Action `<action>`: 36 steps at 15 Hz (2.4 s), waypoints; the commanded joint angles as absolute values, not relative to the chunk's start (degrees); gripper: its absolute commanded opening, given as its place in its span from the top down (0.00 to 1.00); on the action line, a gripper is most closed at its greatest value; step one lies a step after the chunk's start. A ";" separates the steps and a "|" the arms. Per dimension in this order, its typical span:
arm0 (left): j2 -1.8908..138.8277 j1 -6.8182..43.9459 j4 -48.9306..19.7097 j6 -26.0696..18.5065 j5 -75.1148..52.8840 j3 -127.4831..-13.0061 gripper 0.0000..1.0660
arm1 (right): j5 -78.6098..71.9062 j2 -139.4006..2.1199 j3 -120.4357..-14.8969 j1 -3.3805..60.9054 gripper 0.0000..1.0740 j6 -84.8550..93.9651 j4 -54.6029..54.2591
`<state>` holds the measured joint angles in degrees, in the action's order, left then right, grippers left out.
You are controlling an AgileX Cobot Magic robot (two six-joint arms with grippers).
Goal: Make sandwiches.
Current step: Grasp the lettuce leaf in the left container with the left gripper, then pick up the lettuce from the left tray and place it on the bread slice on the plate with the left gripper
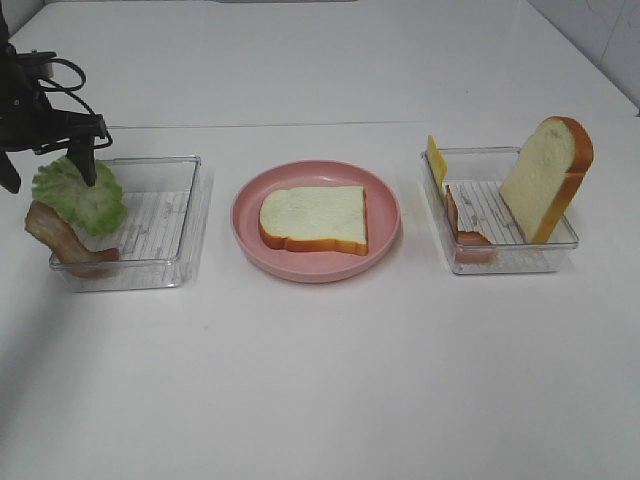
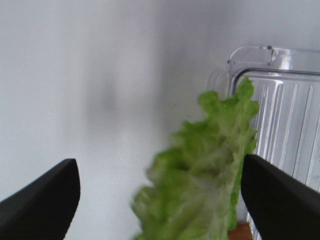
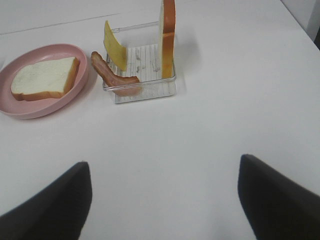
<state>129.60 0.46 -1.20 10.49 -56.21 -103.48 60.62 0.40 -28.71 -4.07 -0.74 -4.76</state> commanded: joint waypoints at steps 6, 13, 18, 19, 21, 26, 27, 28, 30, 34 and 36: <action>129.72 0.86 -5.16 7.79 -54.95 -103.59 0.22 | 60.33 1.09 -28.53 -4.47 0.30 -0.34 -5.04; 130.69 0.86 -5.33 7.79 -53.57 -103.59 0.26 | 60.33 1.09 -28.53 -4.47 0.30 -0.34 -5.04; 131.72 0.86 -5.33 7.79 -52.14 -103.59 0.42 | 60.33 1.09 -28.53 -4.47 0.30 -0.34 -5.04; 131.72 0.86 -5.33 7.79 -52.02 -103.59 0.58 | 60.33 1.09 -28.53 -4.47 0.30 -0.34 -5.04; 131.72 0.86 -5.33 7.85 -52.02 -103.59 0.75 | 60.33 1.09 -28.53 -4.47 0.30 -0.34 -5.04; 130.69 0.86 -5.39 7.96 -52.25 -103.76 0.90 | 60.33 1.09 -28.53 -4.47 0.30 -0.34 -5.04; 130.18 0.86 -5.39 7.85 -52.20 -103.99 0.90 | 60.33 1.09 -28.53 -4.47 0.30 -0.34 -5.04; 129.66 0.86 -5.39 7.85 -52.02 -103.99 0.90 | 60.33 1.09 -28.53 -4.47 0.30 -0.34 -5.04; 129.20 0.86 -5.67 7.85 -52.83 -104.56 0.90 | 60.33 1.09 -28.53 -4.47 0.30 -0.34 -5.04; 129.09 0.86 -6.88 7.85 -54.49 -104.56 0.90 | 60.33 1.09 -28.53 -4.47 0.30 -0.34 -5.04; 129.09 0.86 -7.33 7.85 -54.72 -104.56 0.90 | 60.33 1.09 -28.53 -4.47 0.30 -0.34 -5.04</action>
<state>129.60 0.86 -6.93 7.96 -54.09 -104.45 60.62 0.40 -28.71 -4.07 -0.74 -4.76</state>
